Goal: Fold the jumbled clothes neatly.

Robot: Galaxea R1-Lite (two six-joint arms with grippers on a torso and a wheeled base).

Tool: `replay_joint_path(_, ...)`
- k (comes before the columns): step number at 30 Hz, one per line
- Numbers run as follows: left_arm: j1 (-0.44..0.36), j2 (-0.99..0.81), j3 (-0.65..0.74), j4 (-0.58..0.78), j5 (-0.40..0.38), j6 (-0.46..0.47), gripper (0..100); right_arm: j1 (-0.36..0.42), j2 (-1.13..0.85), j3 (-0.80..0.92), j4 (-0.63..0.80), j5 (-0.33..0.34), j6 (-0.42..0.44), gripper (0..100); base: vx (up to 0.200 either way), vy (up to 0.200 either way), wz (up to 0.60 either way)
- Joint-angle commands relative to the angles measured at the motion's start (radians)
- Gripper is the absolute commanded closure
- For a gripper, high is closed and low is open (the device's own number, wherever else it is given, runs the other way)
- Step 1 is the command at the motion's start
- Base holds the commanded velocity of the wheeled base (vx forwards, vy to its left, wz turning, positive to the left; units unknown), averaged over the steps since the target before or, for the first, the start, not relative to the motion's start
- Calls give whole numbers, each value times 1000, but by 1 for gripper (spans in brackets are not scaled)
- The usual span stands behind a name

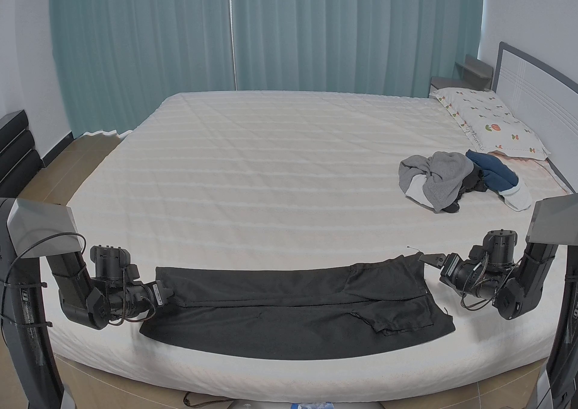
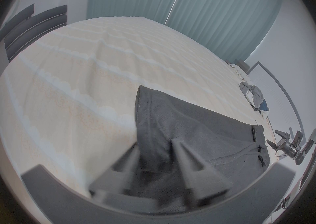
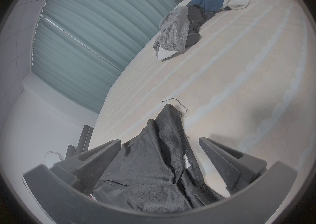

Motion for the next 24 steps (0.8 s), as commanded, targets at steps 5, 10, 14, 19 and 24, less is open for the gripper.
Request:
replay_joint_path(5,-1,-6,5,-1,2,-9,100,-2,-4,-1,0,0,0,0,0,0,0)
replay_joint_path(10,-1,-29,5,1,3,-11,100,-5,-4,-1,0,0,0,0,0,0,0)
replay_joint_path(14,-1,-38,8,1,0,-13,100,-8,-5,-1,0,0,0,0,0,0,0)
replay_joint_path(19,-1,-35,9,1,0,-14,100,-11,-4,-2,0,0,0,0,0,0,0)
replay_joint_path(24,-7,-37,-5,1,3,-85,100,-11,-4,-2,0,0,0,0,-120,0,0)
